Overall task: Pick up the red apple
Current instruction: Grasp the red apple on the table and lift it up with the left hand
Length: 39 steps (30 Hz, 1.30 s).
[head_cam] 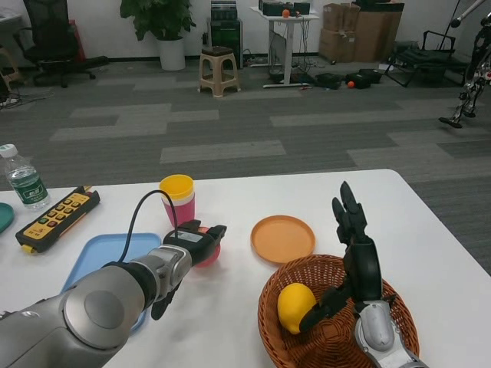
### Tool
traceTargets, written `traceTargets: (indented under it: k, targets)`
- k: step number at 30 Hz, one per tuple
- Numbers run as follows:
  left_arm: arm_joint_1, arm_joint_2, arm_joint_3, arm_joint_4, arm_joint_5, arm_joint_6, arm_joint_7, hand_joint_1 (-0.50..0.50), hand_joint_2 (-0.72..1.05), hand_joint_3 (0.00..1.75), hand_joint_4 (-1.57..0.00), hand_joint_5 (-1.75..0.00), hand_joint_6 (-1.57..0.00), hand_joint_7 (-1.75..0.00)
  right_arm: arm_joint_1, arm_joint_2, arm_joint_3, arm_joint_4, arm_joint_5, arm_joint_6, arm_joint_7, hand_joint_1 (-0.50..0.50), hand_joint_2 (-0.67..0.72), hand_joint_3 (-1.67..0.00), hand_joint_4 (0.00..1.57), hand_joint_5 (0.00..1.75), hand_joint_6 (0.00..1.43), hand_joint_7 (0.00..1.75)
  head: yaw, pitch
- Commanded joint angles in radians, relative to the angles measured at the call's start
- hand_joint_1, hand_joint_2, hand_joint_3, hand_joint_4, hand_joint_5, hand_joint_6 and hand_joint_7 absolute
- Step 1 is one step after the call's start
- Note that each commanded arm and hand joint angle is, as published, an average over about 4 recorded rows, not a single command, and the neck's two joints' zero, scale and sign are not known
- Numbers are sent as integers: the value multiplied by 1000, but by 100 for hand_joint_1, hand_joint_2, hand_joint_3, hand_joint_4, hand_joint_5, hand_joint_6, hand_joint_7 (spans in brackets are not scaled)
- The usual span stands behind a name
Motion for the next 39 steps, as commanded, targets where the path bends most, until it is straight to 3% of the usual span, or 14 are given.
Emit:
traceTargets:
  k: [1, 6, 14, 16, 25, 29, 31, 34, 36, 39]
  targets:
    - [39, 16, -3, 0, -16, 0, -10, -50, -10, 9, -56, 0, 0, 0, -2, -7, -3, 2, 8, -1, -3, -42, 60, 0, 0, 0, 0, 0, -1, 0]
    - [43, 16, -1, 0, -36, 0, -10, -50, 12, 9, -83, 0, -7, 0, -2, -7, -3, 3, 8, -1, -3, -42, 60, 0, 0, 0, 0, 0, 1, 1]
    - [43, 19, -1, 3, -56, 0, -12, -50, 34, 9, -115, 0, -42, -3, -2, -7, -3, 3, 8, -1, -3, -42, 60, 0, 0, 0, 0, 0, 1, -2]
    - [43, 19, -1, 4, -59, 0, -13, -50, 34, 9, -118, 0, -50, -7, -2, -7, -3, 3, 8, -1, -3, -42, 60, 0, 0, 0, 0, 0, 1, -2]
    - [46, 18, -2, 5, -58, 16, -12, -50, 34, 9, -106, 0, -40, -7, -2, -7, -3, 4, 10, -1, -3, -42, 60, 0, 0, 0, 0, 0, 5, -1]
    - [49, 12, -2, 6, -59, 64, 4, -50, 29, 9, -108, -5, -46, -7, -2, -7, -2, 5, 10, -1, -3, -42, 60, 0, 0, 0, 0, 0, 14, -6]
    - [53, 9, -1, 7, -62, 83, 14, -50, 29, 9, -110, -10, -54, -7, -1, -8, -2, 5, 10, -1, -3, -42, 60, 0, 0, 0, 0, 0, 16, -6]
    - [58, 9, -1, 16, -88, 96, 21, -50, 38, 9, -120, -38, -83, -12, -1, -8, -2, 4, 10, -1, -3, -42, 60, 0, 0, 0, 0, 0, 16, -6]
    - [64, 11, -1, 24, -116, 99, 22, -50, 52, 9, -129, -62, -113, -24, -1, -9, -2, 3, 11, -1, -3, -42, 60, 0, 0, 0, 0, 0, 15, -5]
    - [77, 18, 1, 37, -165, 95, 18, -50, 76, 9, -138, -74, -136, -54, -1, -10, -3, 2, 14, -1, -3, -42, 60, 0, 0, 0, 0, 0, 17, -5]
